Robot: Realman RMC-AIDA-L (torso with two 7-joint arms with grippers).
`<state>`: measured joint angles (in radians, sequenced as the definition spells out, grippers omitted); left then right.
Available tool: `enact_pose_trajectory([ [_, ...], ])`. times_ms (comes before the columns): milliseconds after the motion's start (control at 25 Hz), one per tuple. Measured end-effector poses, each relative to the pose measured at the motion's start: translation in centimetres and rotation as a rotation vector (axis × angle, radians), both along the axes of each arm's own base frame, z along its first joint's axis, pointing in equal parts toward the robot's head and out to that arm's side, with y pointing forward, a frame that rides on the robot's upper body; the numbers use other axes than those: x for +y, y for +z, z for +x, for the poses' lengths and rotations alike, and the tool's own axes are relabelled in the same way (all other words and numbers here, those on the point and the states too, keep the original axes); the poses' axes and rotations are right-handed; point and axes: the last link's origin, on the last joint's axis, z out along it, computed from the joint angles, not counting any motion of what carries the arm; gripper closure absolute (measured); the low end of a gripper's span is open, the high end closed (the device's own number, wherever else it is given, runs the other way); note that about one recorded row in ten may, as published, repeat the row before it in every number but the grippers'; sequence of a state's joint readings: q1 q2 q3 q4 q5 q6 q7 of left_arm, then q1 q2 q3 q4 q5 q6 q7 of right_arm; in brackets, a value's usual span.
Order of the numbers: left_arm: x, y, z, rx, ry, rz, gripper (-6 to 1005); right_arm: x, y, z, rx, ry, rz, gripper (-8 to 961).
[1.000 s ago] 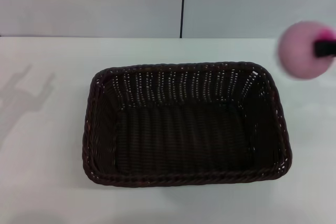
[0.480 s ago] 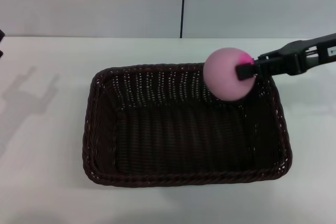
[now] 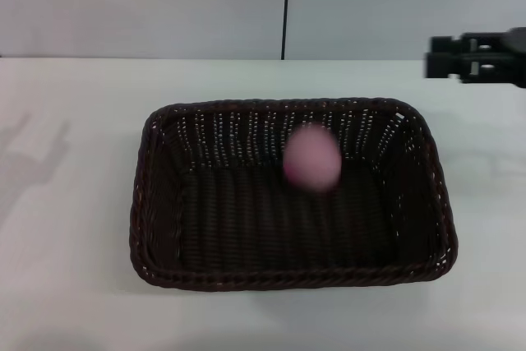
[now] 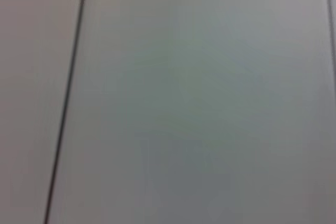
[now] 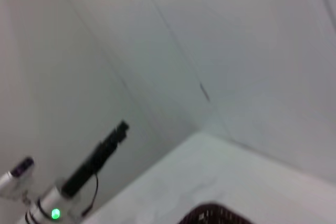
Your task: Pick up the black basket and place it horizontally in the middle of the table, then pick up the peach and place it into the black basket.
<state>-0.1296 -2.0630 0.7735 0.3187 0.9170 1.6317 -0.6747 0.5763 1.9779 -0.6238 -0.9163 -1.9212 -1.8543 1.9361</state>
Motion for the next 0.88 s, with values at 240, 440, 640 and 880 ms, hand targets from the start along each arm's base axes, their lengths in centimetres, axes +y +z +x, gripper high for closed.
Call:
enact_pose_trajectory([
  [240, 0.0, 0.0, -0.3, -0.004, 0.022, 0.008, 361, -2.7, 1.2, 5.5, 0.158, -0.074, 0.407, 275],
  [440, -0.3, -0.1, -1.0, 0.031, 0.063, 0.042, 361, -5.2, -0.7, 10.5, 0.291, -0.201, 0.827, 266],
  [640, -0.9, -0.2, -1.6, 0.021, 0.103, 0.068, 361, -7.2, -2.9, 12.7, 0.305, -0.332, 1.103, 269],
  [880, -1.7, -0.6, -1.9, 0.004, 0.129, 0.069, 360, -7.2, -4.9, 13.4, 0.266, -0.45, 1.188, 269],
])
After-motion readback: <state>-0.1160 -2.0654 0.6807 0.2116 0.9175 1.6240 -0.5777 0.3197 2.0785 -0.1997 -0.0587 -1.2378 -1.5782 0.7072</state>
